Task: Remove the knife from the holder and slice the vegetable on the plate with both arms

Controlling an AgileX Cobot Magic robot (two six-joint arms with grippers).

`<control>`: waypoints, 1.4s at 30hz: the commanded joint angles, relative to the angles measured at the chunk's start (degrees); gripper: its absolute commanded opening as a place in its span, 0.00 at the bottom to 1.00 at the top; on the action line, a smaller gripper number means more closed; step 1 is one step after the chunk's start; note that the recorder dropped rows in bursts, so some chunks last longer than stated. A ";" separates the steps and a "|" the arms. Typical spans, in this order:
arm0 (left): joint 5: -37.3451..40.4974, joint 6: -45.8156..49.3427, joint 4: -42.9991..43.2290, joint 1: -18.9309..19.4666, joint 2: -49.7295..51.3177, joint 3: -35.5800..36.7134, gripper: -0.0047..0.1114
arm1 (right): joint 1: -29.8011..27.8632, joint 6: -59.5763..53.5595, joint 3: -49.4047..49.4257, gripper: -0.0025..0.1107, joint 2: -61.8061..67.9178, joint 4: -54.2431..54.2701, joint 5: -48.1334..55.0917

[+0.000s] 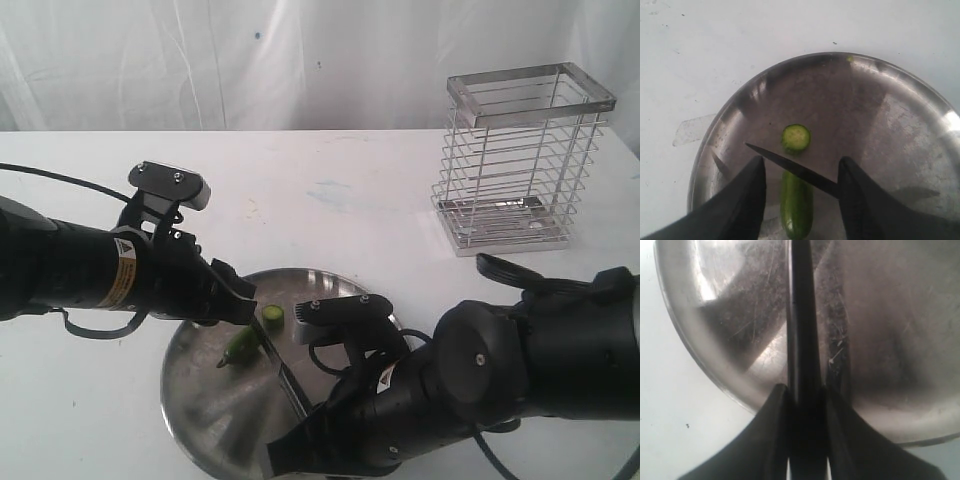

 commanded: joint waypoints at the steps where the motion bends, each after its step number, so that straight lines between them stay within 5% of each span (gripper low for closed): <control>1: 1.16 -0.36 0.64 0.06 -0.71 -0.32 0.43 | 0.17 -0.09 0.05 0.02 -0.01 -0.51 0.12; 6: 0.30 -0.36 0.64 0.06 -0.71 -0.32 0.29 | 0.17 -0.09 0.05 0.02 -0.01 -0.25 0.91; 9: 0.41 -0.36 0.64 0.06 -0.71 -0.32 0.32 | 0.17 -0.19 -0.06 0.02 -0.01 -0.26 1.97; 13: 1.03 -0.36 0.64 0.06 -0.71 -0.32 0.48 | 0.17 -0.43 -0.06 0.02 -0.01 0.67 2.05; 42: 1.56 -1.28 0.64 0.06 -0.71 -0.32 0.48 | 2.71 4.53 0.04 0.02 -1.27 0.68 -4.30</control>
